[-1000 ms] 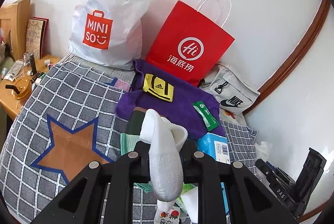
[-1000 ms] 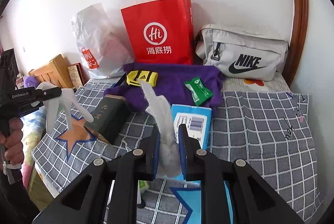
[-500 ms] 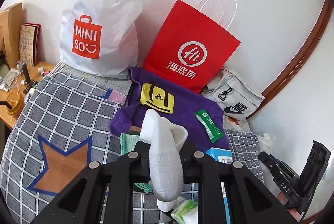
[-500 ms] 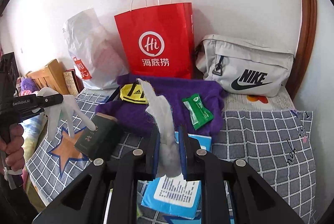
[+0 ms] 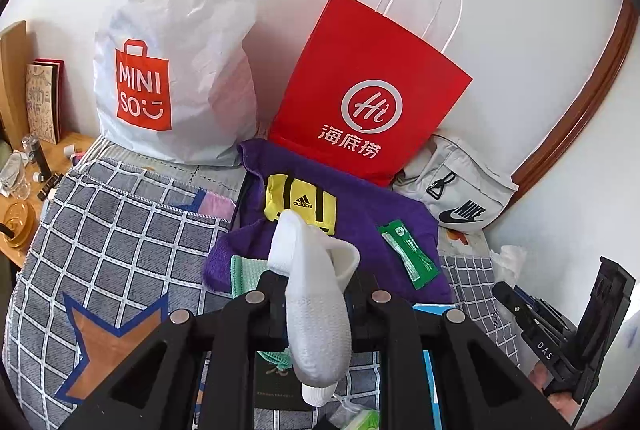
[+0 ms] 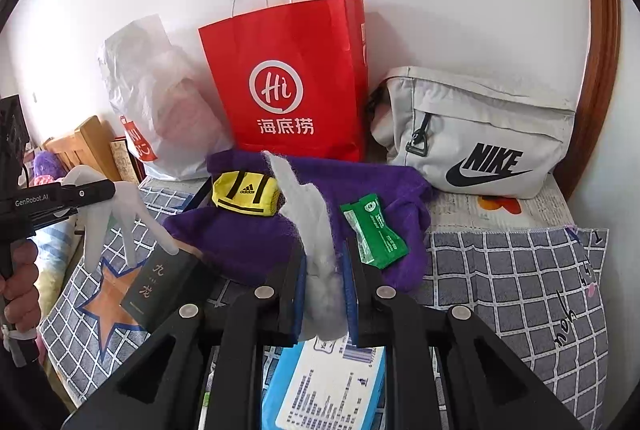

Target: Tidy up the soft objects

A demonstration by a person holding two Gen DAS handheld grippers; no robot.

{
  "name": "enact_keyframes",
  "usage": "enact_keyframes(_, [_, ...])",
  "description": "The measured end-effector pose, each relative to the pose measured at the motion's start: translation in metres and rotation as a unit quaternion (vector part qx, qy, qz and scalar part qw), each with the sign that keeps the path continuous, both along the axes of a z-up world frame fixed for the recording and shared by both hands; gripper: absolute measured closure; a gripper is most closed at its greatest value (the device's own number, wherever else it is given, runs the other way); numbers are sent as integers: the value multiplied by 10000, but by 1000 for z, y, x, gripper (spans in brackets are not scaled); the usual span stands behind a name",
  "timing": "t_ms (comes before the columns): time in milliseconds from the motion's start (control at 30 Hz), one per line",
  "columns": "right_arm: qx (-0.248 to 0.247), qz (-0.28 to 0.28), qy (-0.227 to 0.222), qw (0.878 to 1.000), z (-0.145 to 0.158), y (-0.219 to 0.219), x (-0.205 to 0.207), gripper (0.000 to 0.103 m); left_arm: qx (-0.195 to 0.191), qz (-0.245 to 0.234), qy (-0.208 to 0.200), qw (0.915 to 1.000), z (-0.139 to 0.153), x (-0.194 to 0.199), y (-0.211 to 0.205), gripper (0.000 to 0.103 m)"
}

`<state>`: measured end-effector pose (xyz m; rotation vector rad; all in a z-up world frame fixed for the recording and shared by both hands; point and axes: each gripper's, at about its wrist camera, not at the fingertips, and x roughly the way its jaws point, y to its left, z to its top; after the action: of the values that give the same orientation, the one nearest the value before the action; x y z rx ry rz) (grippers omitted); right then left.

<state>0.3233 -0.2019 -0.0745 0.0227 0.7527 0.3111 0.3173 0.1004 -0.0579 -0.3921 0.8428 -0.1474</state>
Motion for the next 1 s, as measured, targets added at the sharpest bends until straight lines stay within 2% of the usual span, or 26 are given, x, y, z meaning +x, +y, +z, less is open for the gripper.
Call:
enact_keyframes(300, [-18, 23, 10, 10000, -6, 3, 30, 86, 32, -32, 45, 10000, -4, 26, -2, 85])
enact_keyframes(667, [70, 177, 290, 9994, -26, 7, 80, 86, -1, -61, 144, 9999, -16, 58, -6, 85])
enact_keyframes(1000, [45, 260, 539, 9982, -53, 11, 109, 86, -67, -303, 302, 9991, -42, 91, -25, 85])
